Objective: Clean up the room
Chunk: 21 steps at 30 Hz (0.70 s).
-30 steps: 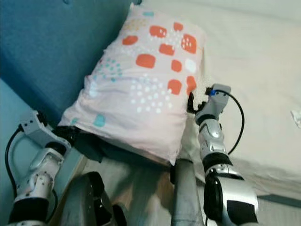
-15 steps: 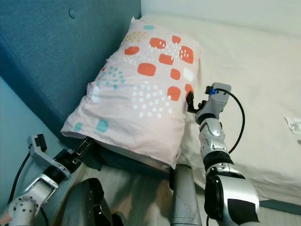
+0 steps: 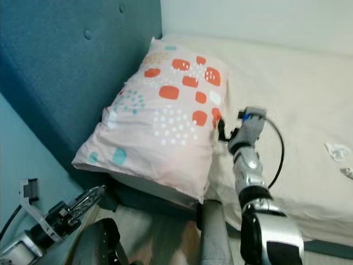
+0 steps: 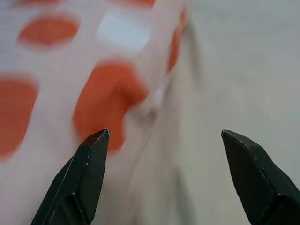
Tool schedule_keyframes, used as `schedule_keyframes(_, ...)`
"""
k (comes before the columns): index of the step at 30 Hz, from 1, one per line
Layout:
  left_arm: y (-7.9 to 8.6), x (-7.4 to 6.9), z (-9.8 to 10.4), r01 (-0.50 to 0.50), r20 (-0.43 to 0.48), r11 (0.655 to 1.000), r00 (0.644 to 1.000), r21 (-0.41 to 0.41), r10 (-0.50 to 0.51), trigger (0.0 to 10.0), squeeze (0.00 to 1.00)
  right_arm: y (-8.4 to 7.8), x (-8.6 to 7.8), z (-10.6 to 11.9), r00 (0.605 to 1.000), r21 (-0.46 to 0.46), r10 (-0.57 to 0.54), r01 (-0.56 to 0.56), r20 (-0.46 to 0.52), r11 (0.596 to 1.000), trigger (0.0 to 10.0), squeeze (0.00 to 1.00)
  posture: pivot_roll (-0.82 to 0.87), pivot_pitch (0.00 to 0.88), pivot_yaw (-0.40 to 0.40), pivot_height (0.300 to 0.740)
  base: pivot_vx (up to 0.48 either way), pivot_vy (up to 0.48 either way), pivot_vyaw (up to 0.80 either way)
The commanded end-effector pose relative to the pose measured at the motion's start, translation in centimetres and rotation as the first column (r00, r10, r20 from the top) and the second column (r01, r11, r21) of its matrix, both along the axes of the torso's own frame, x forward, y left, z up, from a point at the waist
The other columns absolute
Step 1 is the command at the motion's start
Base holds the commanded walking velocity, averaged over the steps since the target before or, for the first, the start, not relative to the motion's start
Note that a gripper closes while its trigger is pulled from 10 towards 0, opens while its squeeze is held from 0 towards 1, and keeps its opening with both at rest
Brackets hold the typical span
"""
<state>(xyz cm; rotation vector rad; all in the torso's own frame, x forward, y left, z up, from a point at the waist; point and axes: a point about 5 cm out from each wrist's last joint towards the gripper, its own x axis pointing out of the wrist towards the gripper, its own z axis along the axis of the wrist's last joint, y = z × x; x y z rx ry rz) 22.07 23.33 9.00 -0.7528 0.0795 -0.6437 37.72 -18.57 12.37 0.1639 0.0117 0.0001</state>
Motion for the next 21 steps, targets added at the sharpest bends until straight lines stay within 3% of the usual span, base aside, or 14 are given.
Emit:
schedule_keyframes(1,0.0,0.1,-1.0,-0.028,-0.021,1.0,0.999,-0.006,0.028,10.0,0.0,0.2,-0.6,-1.5,0.999,-0.014,0.022,-0.023,-0.048,1.0,10.0,0.0,-0.04,0.133,-0.026,0.47,0.0,0.0,0.0)
schedule_keyframes(3,0.0,0.3,-1.4,-0.049,-0.029,0.999,0.998,-0.012,0.049,10.0,0.0,0.4,-0.9,-2.0,0.997,-0.018,0.029,-0.03,-0.066,0.999,10.0,0.0,-0.04,0.133,-0.026,0.475,0.0,0.0,0.0)
schedule_keyframes(4,0.7,1.8,-4.0,-0.22,-0.137,0.975,0.966,0.017,0.22,10.0,0.0,1.3,-1.9,-4.1,0.989,-0.031,0.046,-0.051,-0.144,0.998,10.0,0.0,-0.05,0.119,-0.023,0.485,0.0,0.0,0.0)
schedule_keyframes(6,0.9,2.1,-4.8,-0.267,-0.172,0.963,0.948,0.033,0.269,10.0,0.0,1.5,-2.2,-4.7,0.985,-0.035,0.05,-0.056,-0.165,0.998,10.0,0.0,-0.05,0.119,-0.023,0.49,0.0,0.0,0.0)
schedule_keyframes(7,0.9,2.4,-7.1,-0.374,-0.281,0.924,0.881,0.082,0.381,10.0,0.0,2.1,-2.9,-6.1,0.974,-0.06,0.072,-0.087,-0.215,0.994,10.0,0.0,-0.06,0.109,-0.014,0.5,0.0,0.0,0.0)
schedule_keyframes(9,0.9,2.4,-7.1,-0.374,-0.281,0.924,0.881,0.082,0.381,10.0,0.0,2.1,-2.9,-6.1,0.974,-0.06,0.072,-0.087,-0.215,0.994,10.0,0.0,-0.06,0.109,-0.014,0.5,0.0,0.0,0.0)
schedule_keyframes(11,0.1,1.8,-9.8,-0.407,-0.391,0.899,0.81,0.162,0.437,10.0,0.0,2.7,-3.8,-7.3,0.961,-0.088,0.093,-0.12,-0.262,0.989,10.0,0.0,-0.07,0.101,-0.016,0.515,0.0,0.0,0.0)
schedule_keyframes(12,0.1,1.8,-9.8,-0.407,-0.391,0.899,0.81,0.162,0.437,10.0,0.0,2.7,-3.8,-7.3,0.961,-0.088,0.093,-0.12,-0.262,0.989,10.0,0.0,-0.07,0.101,-0.016,0.515,0.0,0.0,0.0)
schedule_keyframes(13,-0.3,1.4,-10.6,-0.401,-0.427,0.896,0.788,0.19,0.443,10.0,0.0,2.7,-3.9,-7.5,0.959,-0.095,0.098,-0.127,-0.267,0.987,10.0,0.0,-0.08,0.095,-0.015,0.52,0.0,0.0,0.0)
schedule_keyframes(15,-0.3,1.4,-10.6,-0.401,-0.427,0.896,0.788,0.19,0.443,10.0,0.0,2.7,-3.9,-7.5,0.959,-0.095,0.098,-0.127,-0.267,0.987,10.0,0.0,-0.08,0.095,-0.015,0.52,0.0,0.0,0.0)
schedule_keyframes(16,-0.9,0.4,-12.1,-0.388,-0.488,0.892,0.747,0.232,0.452,10.0,0.0,2.7,-4.1,-7.7,0.957,-0.112,0.104,-0.139,-0.271,0.984,10.0,0.0,-0.09,0.089,-0.016,0.53,0.0,0.0,0.0)
schedule_keyframes(17,-1.1,-0.1,-12.7,-0.381,-0.514,0.891,0.728,0.248,0.454,10.0,0.0,2.6,-4.1,-7.8,0.957,-0.116,0.105,-0.141,-0.272,0.983,10.0,0.0,-0.09,0.087,-0.016,0.535,0.0,0.0,0.0)
schedule_keyframes(19,-1.2,-0.3,-13.0,-0.377,-0.526,0.89,0.718,0.255,0.455,10.0,0.0,2.6,-4.2,-7.8,0.957,-0.117,0.105,-0.142,-0.272,0.983,10.0,0.0,-0.09,0.087,-0.016,0.54,0.0,0.0,0.0)
schedule_keyframes(21,-1.4,-1.8,-14.5,-0.355,-0.585,0.876,0.652,0.327,0.483,10.0,0.0,2.3,-4.3,-8.0,0.953,-0.132,0.099,-0.142,-0.286,0.981,10.0,0.0,-0.09,0.081,-0.016,0.55,0.0,0.0,0.0)
